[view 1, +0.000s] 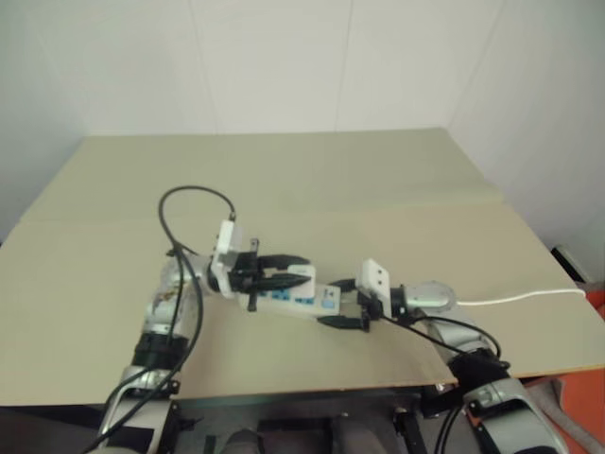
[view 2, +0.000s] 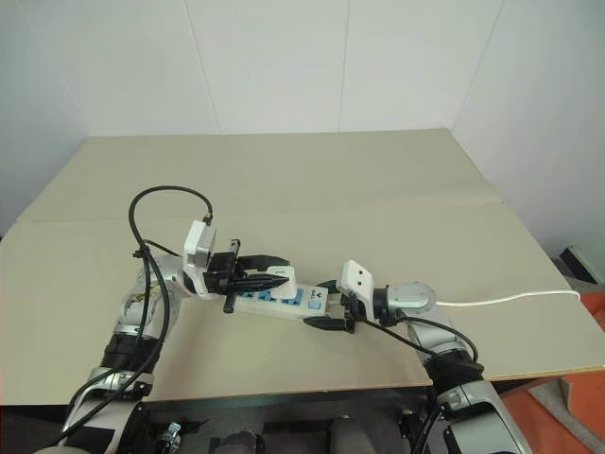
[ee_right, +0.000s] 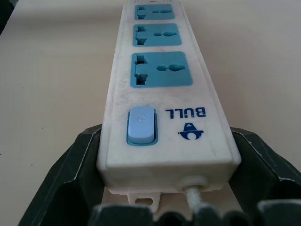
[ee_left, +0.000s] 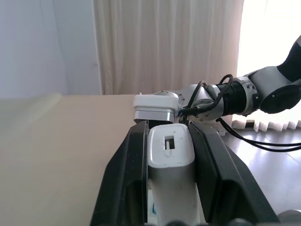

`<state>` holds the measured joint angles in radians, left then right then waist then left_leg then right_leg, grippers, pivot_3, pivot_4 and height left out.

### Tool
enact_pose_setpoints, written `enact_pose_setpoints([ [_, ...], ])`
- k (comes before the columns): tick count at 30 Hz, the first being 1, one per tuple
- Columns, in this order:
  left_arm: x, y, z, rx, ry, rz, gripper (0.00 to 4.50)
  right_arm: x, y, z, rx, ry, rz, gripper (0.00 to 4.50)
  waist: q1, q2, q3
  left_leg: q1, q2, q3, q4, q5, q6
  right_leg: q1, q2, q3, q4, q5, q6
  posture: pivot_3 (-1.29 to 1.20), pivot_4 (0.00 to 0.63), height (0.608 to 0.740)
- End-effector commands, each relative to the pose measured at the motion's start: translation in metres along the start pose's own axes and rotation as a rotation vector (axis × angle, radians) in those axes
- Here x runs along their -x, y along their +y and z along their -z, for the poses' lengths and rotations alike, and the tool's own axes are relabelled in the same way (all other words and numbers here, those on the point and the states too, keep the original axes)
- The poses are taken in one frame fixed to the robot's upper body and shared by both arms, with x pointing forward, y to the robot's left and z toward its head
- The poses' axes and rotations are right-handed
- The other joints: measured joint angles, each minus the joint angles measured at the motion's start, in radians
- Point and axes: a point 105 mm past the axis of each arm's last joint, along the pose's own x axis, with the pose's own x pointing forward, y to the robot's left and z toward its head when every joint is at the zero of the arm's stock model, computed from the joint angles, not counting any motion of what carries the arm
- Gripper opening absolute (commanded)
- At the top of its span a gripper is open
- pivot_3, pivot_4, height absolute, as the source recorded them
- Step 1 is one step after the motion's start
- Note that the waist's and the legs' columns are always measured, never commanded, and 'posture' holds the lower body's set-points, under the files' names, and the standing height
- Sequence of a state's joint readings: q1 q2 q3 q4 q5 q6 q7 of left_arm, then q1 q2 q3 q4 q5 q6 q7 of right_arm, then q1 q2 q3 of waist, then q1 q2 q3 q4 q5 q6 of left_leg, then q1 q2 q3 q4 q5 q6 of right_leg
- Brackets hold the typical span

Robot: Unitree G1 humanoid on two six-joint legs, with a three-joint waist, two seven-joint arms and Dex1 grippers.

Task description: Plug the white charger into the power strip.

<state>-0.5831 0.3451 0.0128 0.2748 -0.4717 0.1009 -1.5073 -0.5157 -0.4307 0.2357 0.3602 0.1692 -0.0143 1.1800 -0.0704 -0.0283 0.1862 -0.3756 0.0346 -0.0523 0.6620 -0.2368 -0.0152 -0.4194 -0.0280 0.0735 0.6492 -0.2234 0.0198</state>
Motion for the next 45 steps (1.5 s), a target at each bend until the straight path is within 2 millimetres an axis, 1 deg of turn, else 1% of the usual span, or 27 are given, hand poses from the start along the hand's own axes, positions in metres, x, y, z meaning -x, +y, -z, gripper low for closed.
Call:
enact_pose_setpoints([
  [1, -0.001, 0.0, -0.006, -0.058, -0.006, 0.042, 1.01, -0.007, 0.015, 0.012, -0.024, 0.038, -0.073, 3.44, 0.0, 0.0, 0.0, 0.0, 0.0, 0.0, 0.0, 0.0, 0.0, 0.0, 0.0, 0.0, 0.0, 0.0, 0.0, 0.0, 0.15, 0.74],
  [5, 0.003, -0.003, -0.001, -0.062, 0.019, 0.091, 1.01, -0.006, 0.019, 0.012, -0.038, 0.032, -0.107, 3.44, 0.0, 0.0, 0.0, 0.0, 0.0, 0.0, 0.0, 0.0, 0.0, 0.0, 0.0, 0.0, 0.0, 0.0, 0.0, 0.0, 0.15, 0.74],
  [11, 0.003, 0.0, 0.003, -0.045, 0.012, 0.084, 1.01, -0.004, 0.021, 0.013, -0.043, 0.035, -0.141, 3.44, 0.001, 0.0, 0.0, -0.001, 0.0, 0.0, 0.0, 0.0, 0.0, 0.0, 0.0, 0.0, 0.0, 0.0, 0.0, 0.0, 0.15, 0.74],
  [15, 0.003, 0.001, 0.009, -0.037, 0.013, 0.079, 1.01, -0.004, 0.021, 0.014, -0.045, 0.039, -0.142, 3.44, 0.001, 0.0, 0.0, -0.001, 0.0, 0.0, 0.0, 0.0, 0.0, 0.0, 0.0, 0.0, -0.001, 0.0, 0.0, 0.0, 0.15, 0.74],
  [19, 0.002, 0.0, 0.01, -0.008, -0.004, 0.09, 1.01, -0.004, 0.022, 0.014, -0.043, 0.04, -0.137, 3.44, 0.001, 0.0, 0.0, -0.001, 0.0, 0.0, 0.0, 0.0, 0.0, 0.0, 0.0, 0.0, -0.001, 0.0, 0.0, 0.0, 0.15, 0.74],
  [24, 0.0, 0.001, 0.02, -0.018, 0.031, 0.095, 1.01, -0.004, 0.022, 0.014, -0.043, 0.038, -0.126, 3.44, 0.002, 0.0, 0.0, -0.001, 0.0, 0.0, 0.0, 0.0, 0.0, 0.0, 0.0, 0.0, -0.001, 0.0, 0.001, 0.0, 0.15, 0.74],
  [29, -0.002, 0.005, 0.026, -0.012, 0.049, 0.1, 1.01, -0.003, 0.025, 0.016, -0.051, 0.039, -0.115, 3.44, 0.003, 0.0, 0.0, -0.001, 0.0, 0.0, 0.0, 0.0, 0.0, 0.0, 0.0, 0.0, -0.001, -0.001, 0.001, 0.0, 0.15, 0.74],
  [31, -0.003, 0.006, 0.029, -0.016, 0.059, 0.103, 1.01, -0.003, 0.027, 0.017, -0.056, 0.037, -0.114, 3.44, 0.003, 0.0, 0.0, -0.001, 0.0, 0.0, 0.0, 0.0, 0.0, 0.0, 0.0, 0.0, -0.001, -0.002, 0.004, 0.0, 0.15, 0.74],
  [32, -0.003, 0.006, 0.03, -0.013, 0.057, 0.101, 1.01, -0.003, 0.028, 0.017, -0.057, 0.037, -0.113, 3.44, 0.003, 0.0, 0.0, -0.001, 0.0, 0.0, 0.0, 0.0, 0.0, 0.0, 0.0, 0.0, -0.001, -0.004, 0.007, 0.0, 0.15, 0.74],
  [40, -0.006, 0.01, 0.033, -0.009, 0.059, 0.101, 1.01, -0.004, 0.03, 0.017, -0.06, 0.039, -0.109, 3.44, 0.003, 0.0, -0.001, -0.001, 0.0, 0.0, 0.0, 0.0, 0.0, 0.0, 0.0, 0.0, -0.001, -0.004, 0.007, 0.0, 0.15, 0.74],
  [45, -0.006, 0.006, 0.034, 0.022, 0.045, 0.113, 1.01, -0.004, 0.029, 0.016, -0.057, 0.037, -0.108, 3.44, 0.003, 0.0, -0.001, -0.001, 0.0, 0.0, 0.0, 0.0, 0.0, 0.0, 0.0, 0.0, -0.001, -0.004, 0.008, 0.0, 0.15, 0.74],
])
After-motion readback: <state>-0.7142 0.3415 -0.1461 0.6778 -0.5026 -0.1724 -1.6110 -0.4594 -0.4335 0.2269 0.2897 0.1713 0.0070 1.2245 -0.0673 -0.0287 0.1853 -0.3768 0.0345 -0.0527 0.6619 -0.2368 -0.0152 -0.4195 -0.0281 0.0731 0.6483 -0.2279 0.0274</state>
